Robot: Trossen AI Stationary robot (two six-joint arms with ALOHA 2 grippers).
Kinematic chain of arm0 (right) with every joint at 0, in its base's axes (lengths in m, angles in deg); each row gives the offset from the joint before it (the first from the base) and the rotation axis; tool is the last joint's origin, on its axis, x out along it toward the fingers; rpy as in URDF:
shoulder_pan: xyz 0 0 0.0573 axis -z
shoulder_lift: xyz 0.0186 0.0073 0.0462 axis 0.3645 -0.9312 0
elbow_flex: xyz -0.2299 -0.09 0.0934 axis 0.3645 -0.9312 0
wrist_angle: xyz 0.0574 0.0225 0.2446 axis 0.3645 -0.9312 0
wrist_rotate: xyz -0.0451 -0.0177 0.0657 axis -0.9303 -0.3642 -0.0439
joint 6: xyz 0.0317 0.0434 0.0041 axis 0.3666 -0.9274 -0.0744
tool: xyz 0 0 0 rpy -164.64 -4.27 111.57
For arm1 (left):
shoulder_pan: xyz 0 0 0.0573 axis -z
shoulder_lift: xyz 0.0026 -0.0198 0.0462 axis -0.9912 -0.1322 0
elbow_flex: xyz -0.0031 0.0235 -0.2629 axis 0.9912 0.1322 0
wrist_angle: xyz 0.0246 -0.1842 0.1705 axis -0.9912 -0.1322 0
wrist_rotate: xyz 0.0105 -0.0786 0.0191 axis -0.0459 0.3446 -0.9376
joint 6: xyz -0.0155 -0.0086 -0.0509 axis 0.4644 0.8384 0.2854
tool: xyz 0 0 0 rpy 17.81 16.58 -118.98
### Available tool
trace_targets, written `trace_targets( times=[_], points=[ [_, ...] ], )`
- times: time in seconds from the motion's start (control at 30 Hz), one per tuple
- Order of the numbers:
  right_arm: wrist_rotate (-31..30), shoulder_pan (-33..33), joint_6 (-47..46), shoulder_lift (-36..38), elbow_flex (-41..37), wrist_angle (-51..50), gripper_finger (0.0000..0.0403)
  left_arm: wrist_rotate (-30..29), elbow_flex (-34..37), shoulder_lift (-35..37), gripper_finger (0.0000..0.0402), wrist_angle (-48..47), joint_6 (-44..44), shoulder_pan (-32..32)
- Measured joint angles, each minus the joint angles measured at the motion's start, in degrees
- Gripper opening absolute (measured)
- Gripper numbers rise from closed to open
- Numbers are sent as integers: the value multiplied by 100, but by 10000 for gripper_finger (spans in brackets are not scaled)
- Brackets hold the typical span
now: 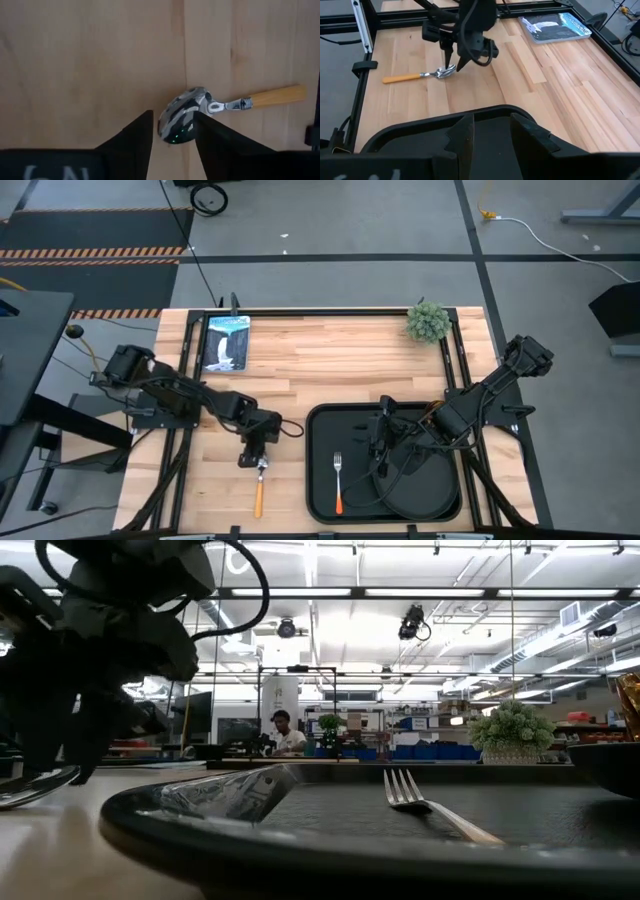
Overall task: Pick and place plate/cup/fork/spoon on tray
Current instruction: Put the yellow spoon on the black tray
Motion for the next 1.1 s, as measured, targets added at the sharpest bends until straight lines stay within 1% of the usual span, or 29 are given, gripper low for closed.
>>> trace_targets(
  times=[0.2, 0.53, 0.63, 0.73, 0.9, 1.0, 1.1],
  points=[
    [0, 0, -1, 0, 0, 11, 134, 95, -20, -292, 142, 44, 51, 61],
    [0, 0, 4, 0, 0, 22, 134, 107, -15, -306, 138, 58, 60, 59],
    [0, 0, 4, 0, 0, 22, 134, 89, -13, -309, 120, 58, 62, 59],
    [0, 0, 13, 0, 0, 20, 134, 68, -11, -314, 91, 58, 97, 59],
    [0, 0, 20, 0, 0, 20, 134, 292, -9, -330, 40, 137, 124, 72],
    [0, 0, 20, 0, 0, 20, 134, 390, -9, -330, 26, 135, 197, 57],
    [0, -7, 20, 0, 0, 20, 134, 514, -26, -325, 24, 133, 347, -12]
  ],
)
